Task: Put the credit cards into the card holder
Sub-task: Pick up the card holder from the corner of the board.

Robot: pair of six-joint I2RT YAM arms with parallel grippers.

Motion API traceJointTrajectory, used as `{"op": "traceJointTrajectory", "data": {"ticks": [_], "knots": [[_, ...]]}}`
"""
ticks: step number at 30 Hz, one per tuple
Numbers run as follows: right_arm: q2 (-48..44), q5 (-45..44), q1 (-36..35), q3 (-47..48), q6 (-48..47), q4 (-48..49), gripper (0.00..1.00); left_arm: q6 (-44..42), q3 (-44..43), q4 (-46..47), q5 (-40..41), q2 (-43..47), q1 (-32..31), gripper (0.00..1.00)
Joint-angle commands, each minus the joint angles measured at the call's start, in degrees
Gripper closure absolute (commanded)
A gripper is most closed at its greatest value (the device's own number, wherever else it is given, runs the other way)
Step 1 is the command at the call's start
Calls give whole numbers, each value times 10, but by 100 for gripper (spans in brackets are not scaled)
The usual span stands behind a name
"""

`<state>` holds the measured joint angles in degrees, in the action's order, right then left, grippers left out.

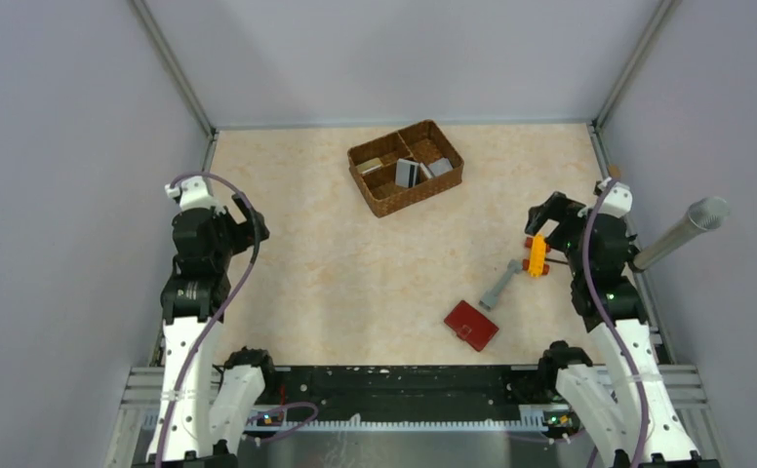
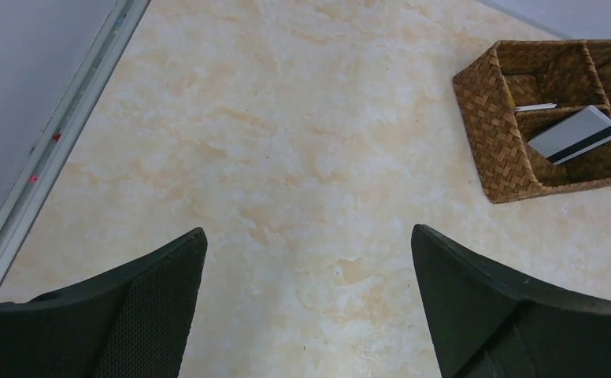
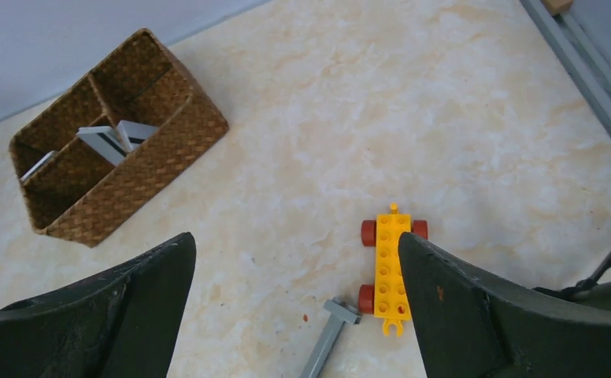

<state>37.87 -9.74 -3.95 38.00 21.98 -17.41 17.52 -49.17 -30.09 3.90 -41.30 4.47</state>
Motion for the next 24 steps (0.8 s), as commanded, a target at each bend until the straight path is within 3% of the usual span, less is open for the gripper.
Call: {"op": "traceJointTrajectory", "data": {"ticks": [1,5,8,13,24], "knots": [[-1,75,3,15,-23,16,2,-12,-28,7,-3,-15,3,1],[41,149,-1,5,-27,20,7,-15,-29,2,-17,-29,3,1],[77,153,-45,-1,-20,18,10,-13,-18,13,-30,-36,3,1],[135,25,-217,7,-13,-22,10,-18,-2,13,-66,-46,3,1],[252,-128,-542,65,97,-228,14,-23,8,9,-91,-43,3,1]]}}
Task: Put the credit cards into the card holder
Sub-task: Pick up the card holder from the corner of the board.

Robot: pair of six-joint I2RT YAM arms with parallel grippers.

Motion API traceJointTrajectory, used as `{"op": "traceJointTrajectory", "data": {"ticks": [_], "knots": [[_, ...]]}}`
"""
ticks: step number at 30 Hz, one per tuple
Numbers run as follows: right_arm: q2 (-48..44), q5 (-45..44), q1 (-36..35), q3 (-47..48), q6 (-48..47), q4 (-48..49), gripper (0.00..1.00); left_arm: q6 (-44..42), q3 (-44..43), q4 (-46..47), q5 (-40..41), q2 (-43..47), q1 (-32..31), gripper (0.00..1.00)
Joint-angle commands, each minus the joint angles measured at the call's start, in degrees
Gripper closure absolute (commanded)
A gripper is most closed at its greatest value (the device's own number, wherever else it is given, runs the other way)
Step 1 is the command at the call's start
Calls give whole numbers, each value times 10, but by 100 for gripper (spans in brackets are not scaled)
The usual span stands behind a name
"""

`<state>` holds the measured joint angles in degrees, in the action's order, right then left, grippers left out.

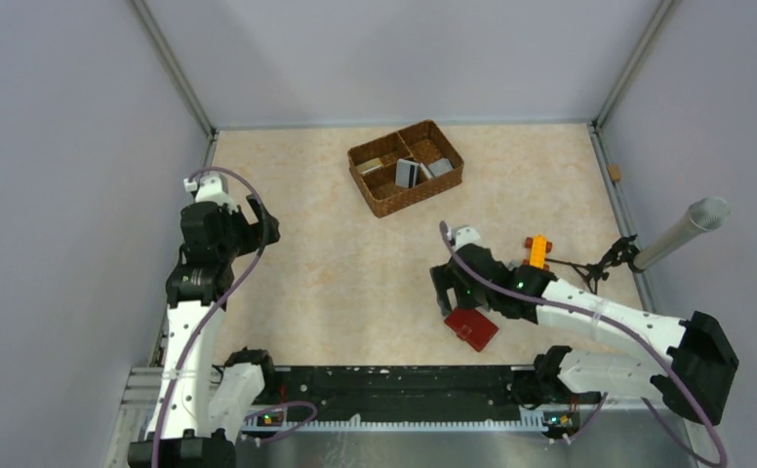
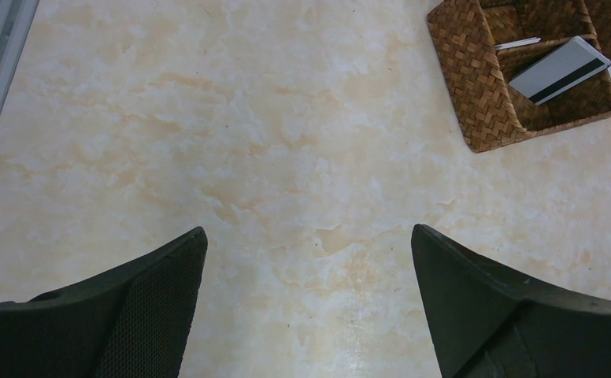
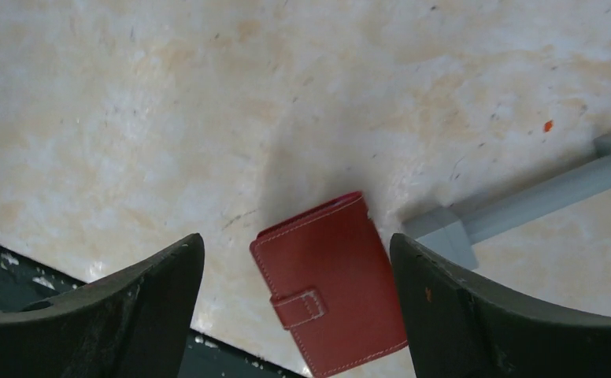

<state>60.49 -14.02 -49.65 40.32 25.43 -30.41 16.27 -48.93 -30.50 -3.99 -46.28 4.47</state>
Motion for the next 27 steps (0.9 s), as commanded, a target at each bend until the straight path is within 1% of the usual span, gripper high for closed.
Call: {"op": "traceJointTrajectory", "data": {"ticks": [1,6,10,15,18,21,24,27], "knots": [[37,-91,-106,42,76,-113,15,-11,6,13,-9,8,3,1],[100,-116,-188,41,126,-143,18,-13,8,12,-4,12,3,1],[172,-144,-234,53,146,-158,23,-12,6,12,-8,4,3,1],[258,-189,-276,75,186,-206,31,-11,5,11,-13,0,3,1],[297,-223,-289,86,221,-244,40,-11,5,11,-15,0,3,1],[324,-243,-296,91,240,-255,48,-10,6,10,-17,-2,3,1],[337,-262,-300,94,256,-266,60,-10,6,11,-20,-5,3,1],[346,-286,-300,102,275,-286,71,-12,5,11,-29,-4,3,1]]}}
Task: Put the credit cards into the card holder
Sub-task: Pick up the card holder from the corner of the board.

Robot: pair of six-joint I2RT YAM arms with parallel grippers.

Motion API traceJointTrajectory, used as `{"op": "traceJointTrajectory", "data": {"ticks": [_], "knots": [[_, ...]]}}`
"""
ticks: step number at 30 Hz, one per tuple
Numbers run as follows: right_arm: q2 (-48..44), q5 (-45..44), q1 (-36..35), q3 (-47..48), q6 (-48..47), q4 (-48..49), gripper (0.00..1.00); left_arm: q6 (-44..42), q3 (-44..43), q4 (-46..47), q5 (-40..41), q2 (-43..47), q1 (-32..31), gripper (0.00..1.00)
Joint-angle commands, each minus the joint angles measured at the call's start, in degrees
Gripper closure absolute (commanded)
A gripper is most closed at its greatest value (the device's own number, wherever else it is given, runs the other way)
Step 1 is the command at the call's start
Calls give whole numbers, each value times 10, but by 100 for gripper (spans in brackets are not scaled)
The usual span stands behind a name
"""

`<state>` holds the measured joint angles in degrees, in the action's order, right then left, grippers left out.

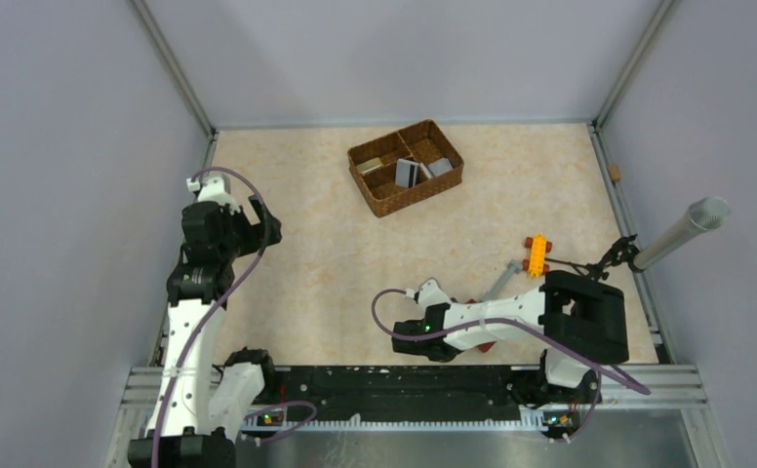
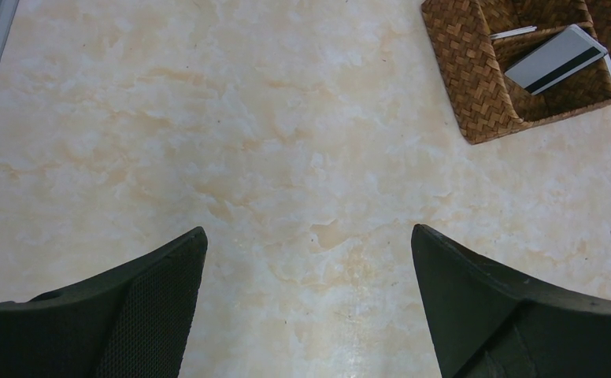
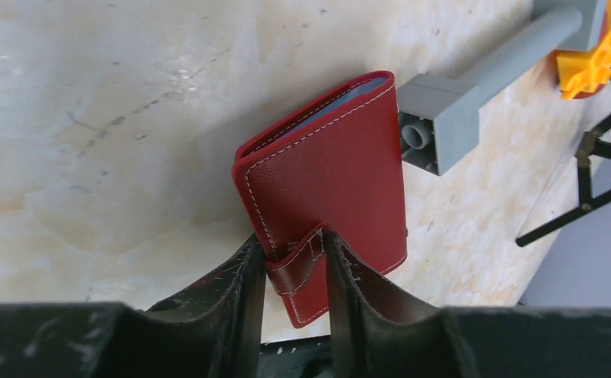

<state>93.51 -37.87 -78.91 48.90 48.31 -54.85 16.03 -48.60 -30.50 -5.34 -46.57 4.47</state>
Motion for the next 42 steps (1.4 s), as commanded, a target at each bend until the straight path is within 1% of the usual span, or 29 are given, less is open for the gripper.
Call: {"op": "traceJointTrajectory", "data": {"ticks": [1,2,5,7,9,12,13,14,17,20,22,24,26,28,33,36,39,42], "knots": [[17,-51,-8,18,47,-43,75,-11,2,11,-20,-2,3,1],[16,-53,-8,21,47,-44,80,-12,2,11,-28,-1,2,1],[5,-57,-8,31,43,-37,100,-22,5,18,-73,3,1,1],[-17,-58,-7,41,24,-15,100,-25,13,34,-114,10,-1,1],[-71,-31,7,44,-16,38,100,-24,20,54,-160,18,-10,1],[-173,64,49,24,-98,171,100,-17,30,79,-219,25,-36,1],[-208,110,76,12,-118,219,100,-13,33,85,-240,28,-41,1],[-245,158,94,-2,-138,266,100,-6,36,96,-260,31,-64,1],[-331,303,147,-45,-167,413,100,37,63,152,-349,47,-90,1],[-379,416,188,-76,-168,515,100,108,105,245,-418,71,-117,1],[-395,481,211,-101,-150,594,100,148,129,309,-449,83,-140,1],[-404,557,239,-130,-117,695,100,167,141,352,-475,86,-159,1],[-405,640,265,-155,-77,792,100,169,140,361,-507,86,-167,1],[-402,686,291,-169,-41,870,100,153,128,341,-533,86,-167,1],[-397,751,324,-188,38,1024,100,154,109,335,-600,82,-167,1],[-390,775,341,-201,90,1108,100,157,109,336,-626,75,-174,1],[-381,788,343,-201,117,1149,100,161,110,345,-635,64,-213,1],[-371,796,343,-198,124,1161,100,197,109,402,-650,49,-259,3]]}}
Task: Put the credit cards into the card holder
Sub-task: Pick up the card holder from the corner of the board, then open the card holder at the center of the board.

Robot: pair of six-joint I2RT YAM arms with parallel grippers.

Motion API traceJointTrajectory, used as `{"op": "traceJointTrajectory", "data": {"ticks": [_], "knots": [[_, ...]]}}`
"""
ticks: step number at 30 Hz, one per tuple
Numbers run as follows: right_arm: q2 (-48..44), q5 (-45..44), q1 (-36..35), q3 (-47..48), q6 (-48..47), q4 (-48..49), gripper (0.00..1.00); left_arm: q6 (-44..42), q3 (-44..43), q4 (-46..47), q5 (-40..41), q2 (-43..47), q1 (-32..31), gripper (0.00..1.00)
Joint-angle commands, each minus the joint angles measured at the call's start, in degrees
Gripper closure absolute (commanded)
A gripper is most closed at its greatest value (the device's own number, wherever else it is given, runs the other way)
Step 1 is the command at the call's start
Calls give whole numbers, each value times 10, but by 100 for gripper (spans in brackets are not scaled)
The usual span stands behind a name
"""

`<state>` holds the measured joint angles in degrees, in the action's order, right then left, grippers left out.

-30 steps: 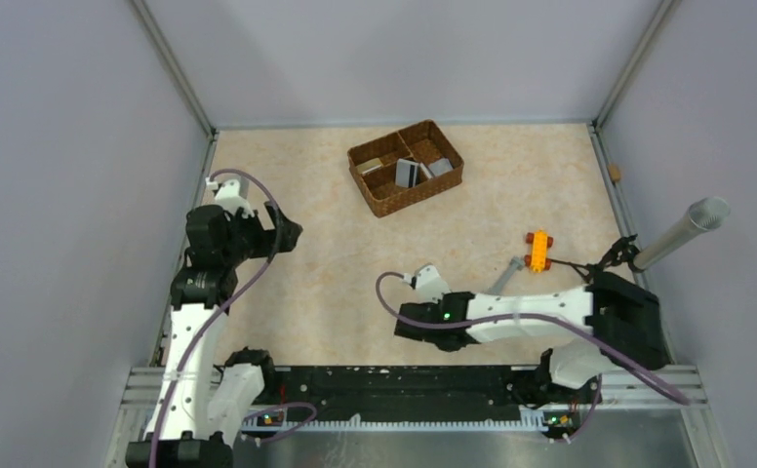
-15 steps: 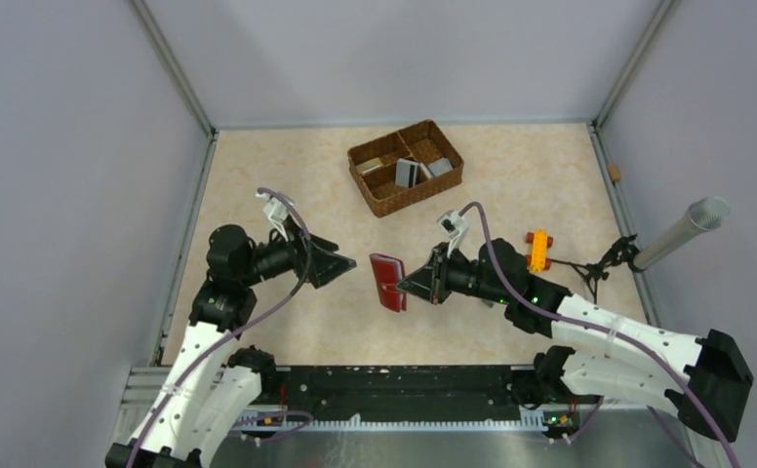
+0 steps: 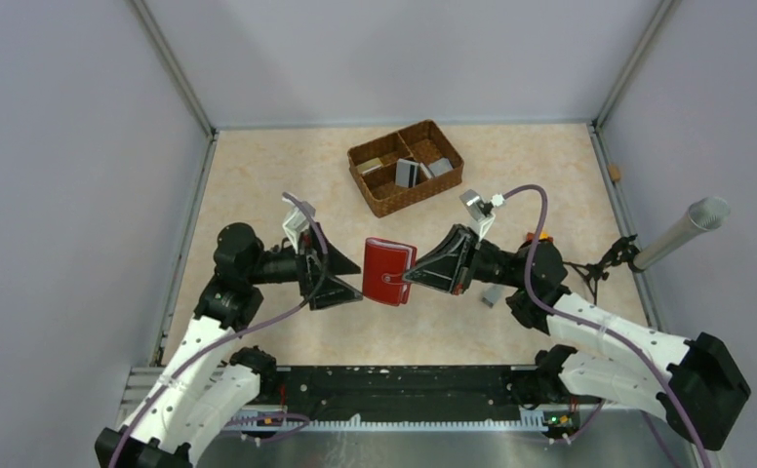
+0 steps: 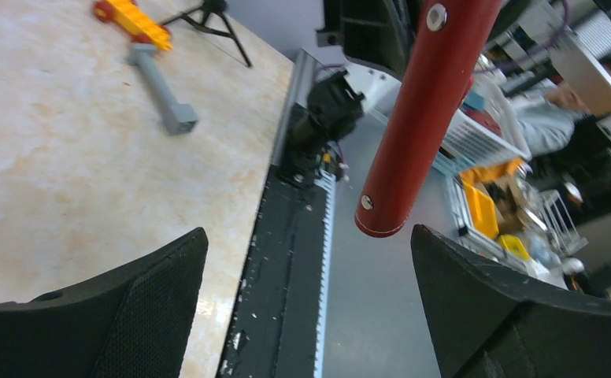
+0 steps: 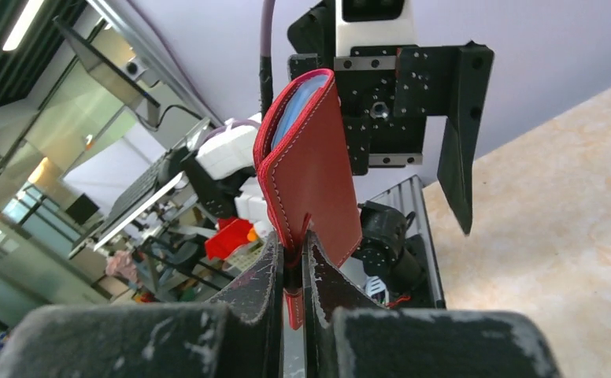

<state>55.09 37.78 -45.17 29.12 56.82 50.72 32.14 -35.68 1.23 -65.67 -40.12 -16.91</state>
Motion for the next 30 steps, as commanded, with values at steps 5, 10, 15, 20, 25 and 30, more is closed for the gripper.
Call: {"op": "traceJointTrajectory", "data": {"ticks": [5,10,15,20,25,30], "knots": [[22,51,6,5,38,98,100,126,-21,214,-51,-34,-90,13],[24,57,6,7,36,87,100,117,-38,218,-42,-67,-121,35],[26,54,6,8,24,59,100,117,-46,227,-29,-98,-142,69],[5,48,26,25,-24,-72,55,99,-62,186,3,-116,-144,100],[-84,4,80,54,-126,-295,20,-71,-131,-81,54,-150,-142,100],[-122,-62,81,131,-259,-496,21,-119,-152,-159,72,-203,-142,100]]}}
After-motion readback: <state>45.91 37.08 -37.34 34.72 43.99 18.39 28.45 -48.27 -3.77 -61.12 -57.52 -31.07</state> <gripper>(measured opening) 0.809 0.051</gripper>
